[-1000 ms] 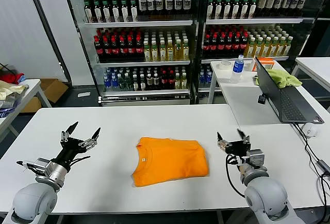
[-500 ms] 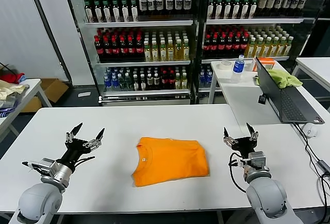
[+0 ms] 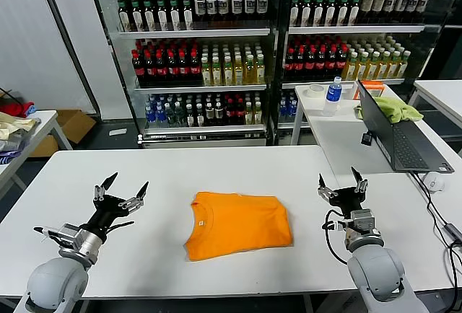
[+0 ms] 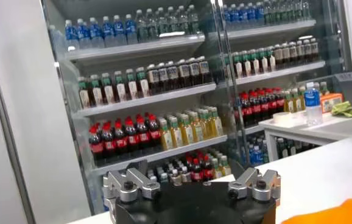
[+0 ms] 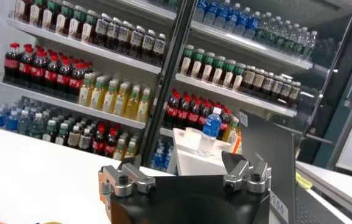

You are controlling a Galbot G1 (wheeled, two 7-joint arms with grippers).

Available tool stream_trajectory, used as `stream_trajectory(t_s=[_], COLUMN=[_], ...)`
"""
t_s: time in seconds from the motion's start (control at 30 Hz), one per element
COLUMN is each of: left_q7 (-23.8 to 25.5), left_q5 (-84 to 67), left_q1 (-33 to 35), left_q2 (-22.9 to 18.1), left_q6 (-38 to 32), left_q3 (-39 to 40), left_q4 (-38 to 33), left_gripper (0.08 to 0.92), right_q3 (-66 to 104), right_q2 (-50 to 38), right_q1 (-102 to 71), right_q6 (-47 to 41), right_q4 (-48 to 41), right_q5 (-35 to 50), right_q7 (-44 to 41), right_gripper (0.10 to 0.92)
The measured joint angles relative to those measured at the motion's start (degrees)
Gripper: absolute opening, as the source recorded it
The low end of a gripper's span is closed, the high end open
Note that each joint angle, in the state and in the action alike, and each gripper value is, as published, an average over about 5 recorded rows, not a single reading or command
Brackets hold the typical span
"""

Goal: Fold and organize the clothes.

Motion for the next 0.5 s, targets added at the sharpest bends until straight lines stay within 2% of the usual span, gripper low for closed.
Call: stream_trajectory(t_s=[0.5], left_q7=[2.15], left_q5=[3.50], left_q1=[-0.60], left_q2=[-0.16], left_q6=[-2.85], left_q3=[-0.21], left_q4=[-0.42], left_gripper=[0.823], right_q3=[-1.22], right_q2=[-0.60], right_q1=[-0.38], right_q6=[0.70], right_q4=[0.10], right_q5=[-1.79], right_q7=[0.29], right_gripper=[0.823])
